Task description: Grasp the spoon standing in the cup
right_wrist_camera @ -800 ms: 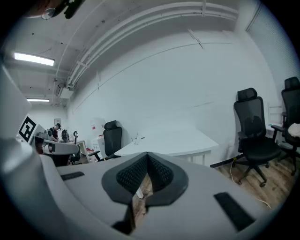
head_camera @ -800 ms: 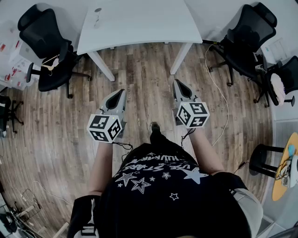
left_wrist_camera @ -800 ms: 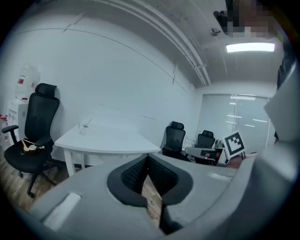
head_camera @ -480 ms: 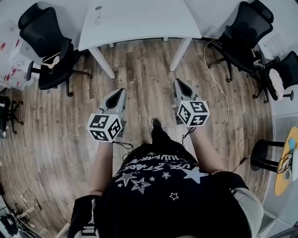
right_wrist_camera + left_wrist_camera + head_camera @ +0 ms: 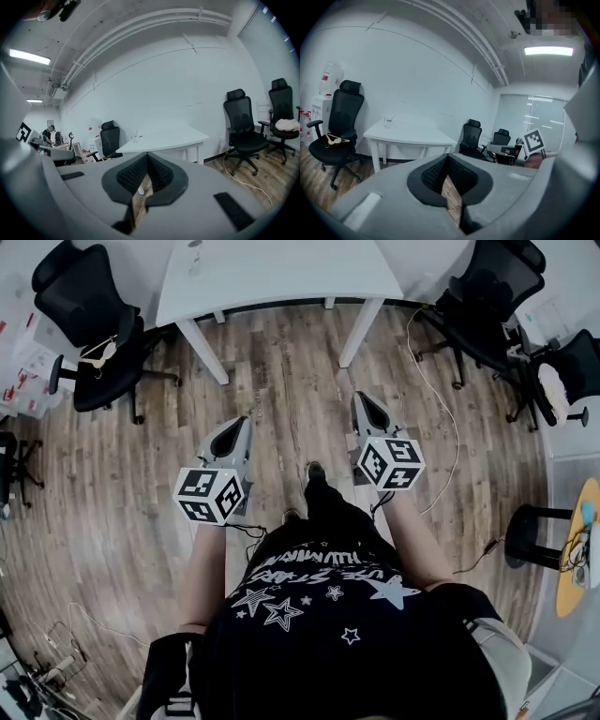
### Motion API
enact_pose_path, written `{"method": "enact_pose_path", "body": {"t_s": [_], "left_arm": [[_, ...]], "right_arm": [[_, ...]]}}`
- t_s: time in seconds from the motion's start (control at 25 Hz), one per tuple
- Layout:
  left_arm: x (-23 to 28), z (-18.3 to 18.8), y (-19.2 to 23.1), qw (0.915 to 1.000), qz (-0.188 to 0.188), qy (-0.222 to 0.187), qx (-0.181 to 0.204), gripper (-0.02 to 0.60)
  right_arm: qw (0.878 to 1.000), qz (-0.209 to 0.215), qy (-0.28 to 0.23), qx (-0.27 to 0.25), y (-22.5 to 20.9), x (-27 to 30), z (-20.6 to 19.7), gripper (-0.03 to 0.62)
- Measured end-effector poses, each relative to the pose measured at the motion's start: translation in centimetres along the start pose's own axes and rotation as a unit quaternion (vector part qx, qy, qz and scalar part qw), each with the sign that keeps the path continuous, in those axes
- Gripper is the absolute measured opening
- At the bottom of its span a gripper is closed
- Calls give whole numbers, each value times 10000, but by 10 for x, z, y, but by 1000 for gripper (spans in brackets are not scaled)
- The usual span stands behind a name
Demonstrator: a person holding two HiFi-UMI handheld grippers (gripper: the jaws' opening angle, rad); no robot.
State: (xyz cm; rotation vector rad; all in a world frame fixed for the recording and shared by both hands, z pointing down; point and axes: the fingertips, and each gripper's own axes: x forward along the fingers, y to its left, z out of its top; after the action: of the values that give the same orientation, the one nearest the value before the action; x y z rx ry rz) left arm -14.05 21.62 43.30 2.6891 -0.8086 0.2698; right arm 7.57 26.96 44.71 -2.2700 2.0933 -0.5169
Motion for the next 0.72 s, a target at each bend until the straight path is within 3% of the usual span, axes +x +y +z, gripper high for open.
{"method": "enact_pose_path", "body": {"t_s": [0.32, 0.72], "left_arm": [[16, -2, 28, 9996, 262, 50, -118, 5], [101, 37, 97, 9971, 729, 26, -207, 5]], "right_arm": [[9998, -37, 176, -33, -12, 32, -9, 9], [9995, 275, 115, 60, -50, 171, 31, 9]]}}
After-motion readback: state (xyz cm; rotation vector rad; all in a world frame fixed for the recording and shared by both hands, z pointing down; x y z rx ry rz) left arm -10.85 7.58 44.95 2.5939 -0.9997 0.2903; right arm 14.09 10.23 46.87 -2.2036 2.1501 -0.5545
